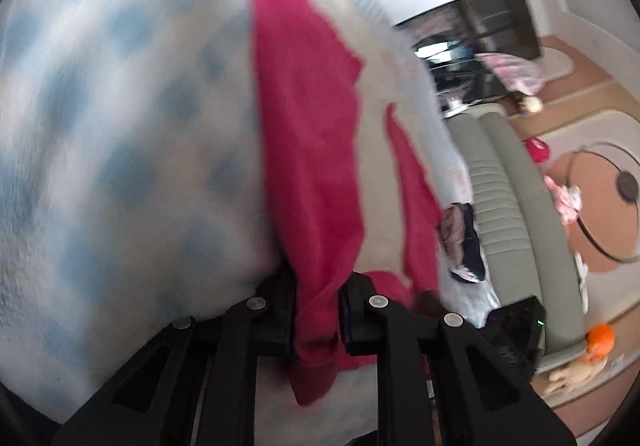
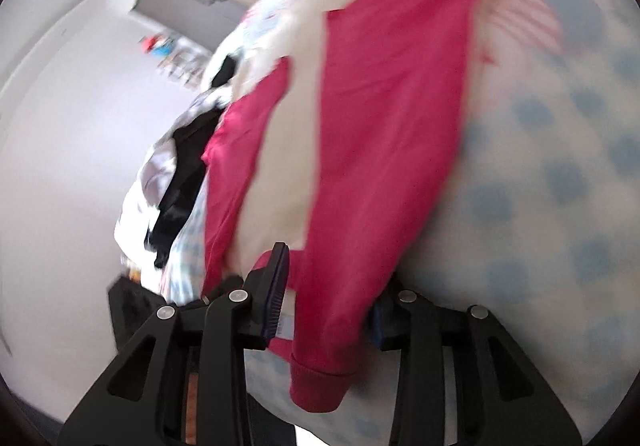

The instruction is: Fold clothes

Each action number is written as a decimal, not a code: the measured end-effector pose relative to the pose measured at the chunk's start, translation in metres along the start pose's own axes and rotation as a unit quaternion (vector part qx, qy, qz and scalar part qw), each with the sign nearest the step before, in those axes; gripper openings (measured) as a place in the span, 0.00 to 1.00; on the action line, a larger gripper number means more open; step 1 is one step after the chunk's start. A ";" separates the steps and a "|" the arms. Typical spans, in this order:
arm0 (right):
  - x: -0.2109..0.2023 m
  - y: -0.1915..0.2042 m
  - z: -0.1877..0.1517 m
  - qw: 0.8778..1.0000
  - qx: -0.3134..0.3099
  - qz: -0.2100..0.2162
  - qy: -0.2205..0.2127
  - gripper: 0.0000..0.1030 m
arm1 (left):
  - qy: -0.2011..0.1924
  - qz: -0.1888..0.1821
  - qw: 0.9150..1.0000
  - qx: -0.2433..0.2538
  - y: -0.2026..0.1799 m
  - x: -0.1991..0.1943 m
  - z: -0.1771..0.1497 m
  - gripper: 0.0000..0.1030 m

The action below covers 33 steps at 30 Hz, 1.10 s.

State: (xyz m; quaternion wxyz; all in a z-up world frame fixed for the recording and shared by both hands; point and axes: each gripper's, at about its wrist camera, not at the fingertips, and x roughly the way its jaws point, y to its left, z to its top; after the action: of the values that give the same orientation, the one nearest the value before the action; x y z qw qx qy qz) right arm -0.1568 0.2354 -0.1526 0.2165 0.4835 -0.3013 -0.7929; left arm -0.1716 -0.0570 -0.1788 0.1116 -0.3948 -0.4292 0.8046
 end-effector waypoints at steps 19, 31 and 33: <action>0.027 0.006 0.020 0.998 -0.041 -0.049 -0.015 0.12 | 0.020 0.080 0.990 0.111 -0.038 0.041 0.011 0.02; -0.063 0.100 0.009 0.958 -0.240 -0.071 -0.140 0.04 | -0.020 0.126 0.958 0.255 -0.105 -0.017 -0.008 0.02; -0.073 0.104 -0.001 0.958 -0.247 -0.068 -0.131 0.04 | -0.010 0.123 0.959 0.254 -0.101 -0.026 -0.018 0.02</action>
State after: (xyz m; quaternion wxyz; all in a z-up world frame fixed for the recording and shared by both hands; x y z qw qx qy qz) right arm -0.1187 0.2059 -0.0351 0.2333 0.3259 -0.0887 -0.9118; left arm -0.1579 0.0017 -0.0919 0.1040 -0.3948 -0.1605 0.8986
